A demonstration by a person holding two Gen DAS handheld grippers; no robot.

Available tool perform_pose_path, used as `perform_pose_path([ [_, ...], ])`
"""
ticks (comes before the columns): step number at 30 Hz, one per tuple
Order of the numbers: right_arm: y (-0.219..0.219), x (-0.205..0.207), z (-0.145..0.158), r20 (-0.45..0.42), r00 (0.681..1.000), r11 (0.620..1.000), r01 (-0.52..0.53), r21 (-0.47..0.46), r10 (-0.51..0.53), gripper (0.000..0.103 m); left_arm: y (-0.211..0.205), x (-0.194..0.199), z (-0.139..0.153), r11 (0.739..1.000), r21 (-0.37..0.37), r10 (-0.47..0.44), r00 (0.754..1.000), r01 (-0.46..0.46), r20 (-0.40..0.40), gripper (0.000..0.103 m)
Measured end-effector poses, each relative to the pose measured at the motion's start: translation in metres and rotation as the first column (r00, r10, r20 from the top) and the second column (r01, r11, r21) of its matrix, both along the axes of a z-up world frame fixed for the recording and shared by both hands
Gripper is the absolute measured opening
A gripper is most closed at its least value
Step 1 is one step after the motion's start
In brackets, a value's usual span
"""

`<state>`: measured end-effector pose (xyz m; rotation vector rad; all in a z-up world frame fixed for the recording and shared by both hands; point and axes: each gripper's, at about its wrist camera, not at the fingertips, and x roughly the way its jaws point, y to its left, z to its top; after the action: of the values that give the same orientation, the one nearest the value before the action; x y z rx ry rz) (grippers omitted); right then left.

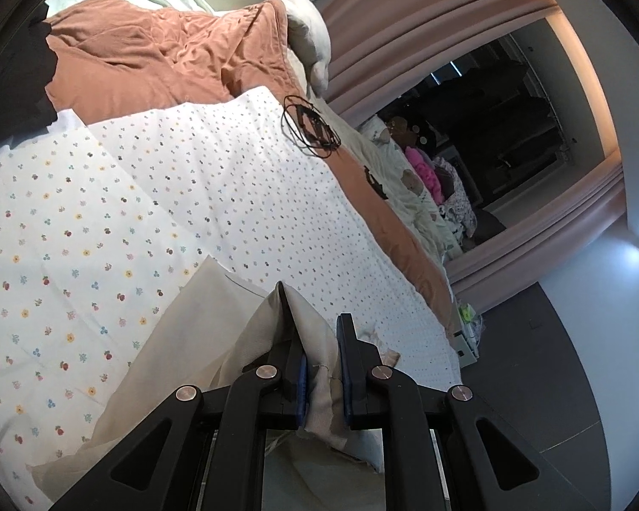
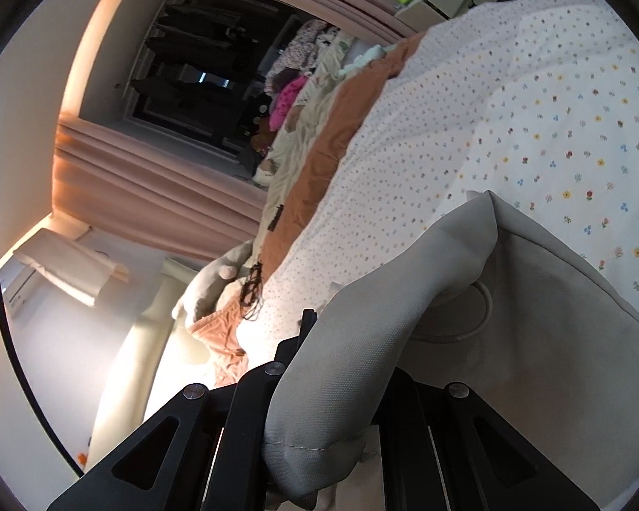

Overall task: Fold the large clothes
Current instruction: 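Lower the folded jacket onto the sheet and open both tools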

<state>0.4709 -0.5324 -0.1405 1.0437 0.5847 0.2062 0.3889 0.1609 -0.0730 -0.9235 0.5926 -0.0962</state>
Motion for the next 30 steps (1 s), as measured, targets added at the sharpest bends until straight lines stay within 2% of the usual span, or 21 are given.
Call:
perform_pose_path([
  [4,-0.001,0.019,-0.019,-0.042,0.999,1.0,0.001,-0.003,-0.001,0.011,-0.002,0.025,-0.02,1.0,0.006,-0.003,0.999,0.004,-0.047,0.013],
  [6,0.0,0.027,-0.025,-0.064,0.998,1.0,0.003,-0.021,-0.005,0.015,-0.002,0.036,-0.03,1.0,-0.024,-0.018,0.998,0.017,-0.056,0.014],
  [7,0.001,0.031,-0.025,-0.069,0.998,0.999,0.001,-0.043,-0.004,0.023,-0.002,0.041,-0.035,0.999,-0.046,-0.026,0.998,0.023,-0.064,0.02],
  [8,0.003,0.033,-0.024,-0.058,0.998,0.999,0.0,-0.054,-0.003,0.031,-0.001,0.046,-0.039,0.997,-0.073,-0.035,0.997,0.03,-0.072,0.037],
  [9,0.003,0.034,-0.024,-0.043,0.999,0.998,0.004,-0.059,-0.006,0.054,0.0,0.05,-0.042,0.994,-0.103,-0.043,0.996,0.035,-0.073,0.049],
  [10,0.004,0.033,-0.022,-0.023,1.0,0.998,0.014,-0.063,-0.016,0.076,0.0,0.052,-0.044,0.99,-0.134,-0.042,0.997,0.033,-0.061,0.071],
  [11,0.004,0.033,-0.021,-0.008,1.0,0.997,0.024,-0.068,-0.025,0.082,0.0,0.051,-0.044,0.988,-0.15,-0.03,0.999,0.023,-0.04,0.084],
  [12,0.004,0.032,-0.018,0.006,1.0,0.996,0.031,-0.078,-0.031,0.084,0.0,0.049,-0.042,0.989,-0.149,-0.014,1.0,0.011,-0.018,0.086],
  [15,0.008,0.033,-0.015,-0.004,1.0,0.994,0.014,-0.107,-0.014,0.084,-0.006,0.046,-0.033,0.995,-0.101,-0.017,1.0,0.016,-0.004,0.087],
  [17,0.012,0.032,-0.013,-0.025,1.0,0.991,-0.005,-0.135,0.002,0.084,-0.008,0.044,-0.032,0.995,-0.099,-0.033,0.999,0.031,-0.013,0.087],
  [23,0.04,0.028,-0.004,-0.096,0.993,0.958,-0.087,-0.273,0.063,0.084,-0.009,0.02,-0.029,0.999,-0.029,-0.018,0.998,0.017,-0.052,0.087],
  [27,0.075,0.029,0.004,-0.129,0.985,0.917,-0.159,-0.367,0.119,0.075,-0.005,0.003,-0.033,1.0,0.014,-0.012,0.995,0.014,-0.096,0.087],
  [30,0.101,0.031,0.007,-0.138,0.975,0.896,-0.213,-0.39,0.171,0.069,-0.002,-0.011,-0.037,0.999,0.045,-0.006,0.993,0.011,-0.12,0.086],
])
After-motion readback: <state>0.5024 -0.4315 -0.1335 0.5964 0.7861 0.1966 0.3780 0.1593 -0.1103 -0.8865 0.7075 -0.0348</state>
